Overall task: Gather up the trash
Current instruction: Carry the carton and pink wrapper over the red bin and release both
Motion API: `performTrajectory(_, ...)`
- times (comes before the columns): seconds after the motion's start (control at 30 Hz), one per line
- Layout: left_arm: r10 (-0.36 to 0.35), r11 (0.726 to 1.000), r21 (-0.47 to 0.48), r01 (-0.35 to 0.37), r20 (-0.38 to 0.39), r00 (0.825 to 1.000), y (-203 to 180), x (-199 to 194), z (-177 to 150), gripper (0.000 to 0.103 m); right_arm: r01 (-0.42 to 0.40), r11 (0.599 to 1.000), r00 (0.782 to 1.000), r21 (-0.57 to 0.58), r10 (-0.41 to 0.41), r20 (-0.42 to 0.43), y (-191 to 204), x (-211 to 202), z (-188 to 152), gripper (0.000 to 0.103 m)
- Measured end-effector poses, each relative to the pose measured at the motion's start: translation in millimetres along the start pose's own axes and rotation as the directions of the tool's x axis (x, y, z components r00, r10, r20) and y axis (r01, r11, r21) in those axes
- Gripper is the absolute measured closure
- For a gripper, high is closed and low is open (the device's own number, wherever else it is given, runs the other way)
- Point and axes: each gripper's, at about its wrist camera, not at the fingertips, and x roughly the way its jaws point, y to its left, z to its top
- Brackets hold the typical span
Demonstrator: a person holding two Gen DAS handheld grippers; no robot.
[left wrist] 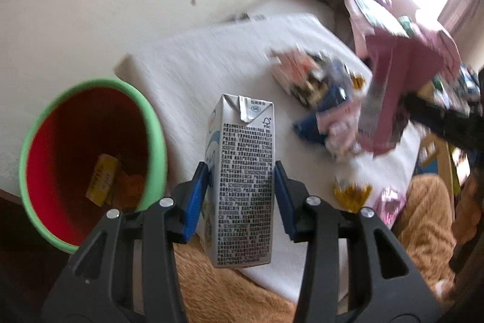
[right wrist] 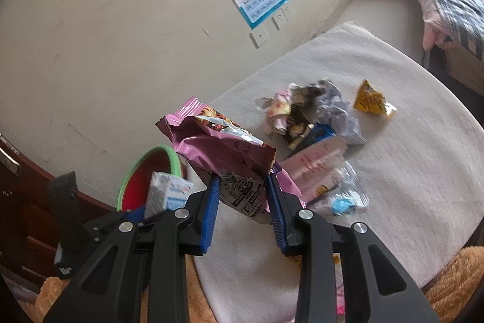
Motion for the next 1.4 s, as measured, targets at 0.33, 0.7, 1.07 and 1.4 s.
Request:
performTrajectory(0.33,0.098,0.986,-0.147,-0.082,0.105,0.99,46,-24,5,0.061,-0.058,0.994,0.998,-0.096,0.054,-0.044,52,35,15,0.072)
performTrajectory(0.7,0.194,0.927,-0.343,-0.151,0.094,0.977,122,-36,-20,0.061,-0.187,0.977,0.964,-0.1,0.163,-0.211,120,109,11,0.072)
performTrajectory(1.07,0.206,0.897,-0.416,-0.148,0.097,0.974,156,-40,-28,0.061,-0.26,0.964,0.934,-0.065,0.233,-0.271,170,153,14,0.067)
performTrajectory(1.4,0.252,0.89,-0.419,-0.181,0.119,0.96,157,-42,-26,0.036,-0.267,0.963,0.946,-0.033,0.255,-0.201,162,136,22,0.038)
